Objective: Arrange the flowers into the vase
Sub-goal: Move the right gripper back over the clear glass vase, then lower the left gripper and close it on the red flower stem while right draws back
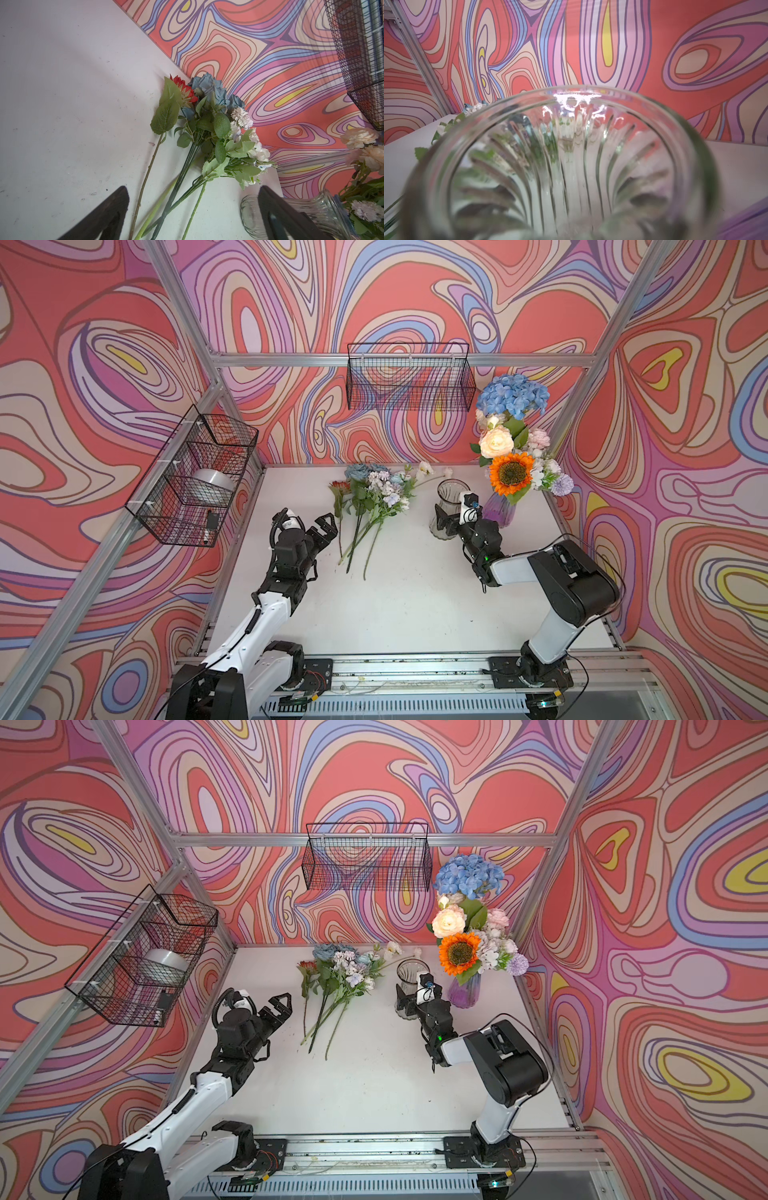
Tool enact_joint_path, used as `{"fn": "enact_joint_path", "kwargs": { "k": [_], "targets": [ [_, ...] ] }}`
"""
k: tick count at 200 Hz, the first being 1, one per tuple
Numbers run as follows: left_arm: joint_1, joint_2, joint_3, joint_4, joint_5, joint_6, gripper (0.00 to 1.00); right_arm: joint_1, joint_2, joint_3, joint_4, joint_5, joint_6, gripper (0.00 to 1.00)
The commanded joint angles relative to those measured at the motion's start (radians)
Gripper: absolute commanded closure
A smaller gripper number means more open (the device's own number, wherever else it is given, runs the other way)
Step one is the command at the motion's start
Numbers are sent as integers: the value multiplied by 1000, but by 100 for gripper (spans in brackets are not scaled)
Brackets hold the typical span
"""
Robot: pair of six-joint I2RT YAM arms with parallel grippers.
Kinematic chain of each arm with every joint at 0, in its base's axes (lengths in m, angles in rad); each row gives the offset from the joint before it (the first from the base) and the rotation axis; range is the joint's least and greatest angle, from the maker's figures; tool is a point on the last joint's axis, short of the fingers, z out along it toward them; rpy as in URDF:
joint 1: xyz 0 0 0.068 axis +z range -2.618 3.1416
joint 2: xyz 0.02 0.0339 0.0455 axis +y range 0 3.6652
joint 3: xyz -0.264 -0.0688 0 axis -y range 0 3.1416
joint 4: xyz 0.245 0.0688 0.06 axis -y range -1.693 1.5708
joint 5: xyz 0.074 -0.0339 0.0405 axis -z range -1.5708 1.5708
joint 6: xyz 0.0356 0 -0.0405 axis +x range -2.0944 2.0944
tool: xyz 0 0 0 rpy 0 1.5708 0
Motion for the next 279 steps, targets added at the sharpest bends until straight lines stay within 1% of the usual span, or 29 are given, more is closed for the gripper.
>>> {"fn": "enact_joint_path", "kwargs": {
  "k": [1,18,47,62,94,112,143,178,195,217,236,272,279],
  "targets": [
    [9,0,1,-29,-10,11,0,4,87,46,164,45,-25,7],
    [8,11,5,-26,6,10,0,5,128,68,199,70,-32,14],
    [9,17,10,-23,5,16,0,15,145,70,228,75,-52,36],
    [8,23,14,-21,1,19,0,33,134,61,220,83,-83,42],
    [9,50,22,-11,7,25,0,109,94,27,196,129,-159,45],
    [8,67,24,-7,16,28,0,153,64,-6,195,153,-155,46],
    [8,83,32,-6,20,42,0,261,9,-46,167,211,-158,47],
    [9,94,47,-16,35,66,0,375,-53,-62,96,258,-143,44],
    [9,97,52,-18,40,69,0,400,-58,-68,76,267,-125,42],
    [9,99,52,-18,55,69,0,411,-48,-84,101,281,-110,38],
    [9,100,52,-21,65,71,0,415,-47,-99,120,294,-100,29],
    [9,110,53,-24,72,73,0,421,-68,-111,94,306,-89,3],
    [9,115,54,-26,74,75,0,422,-76,-115,86,311,-85,2]
  ]
}}
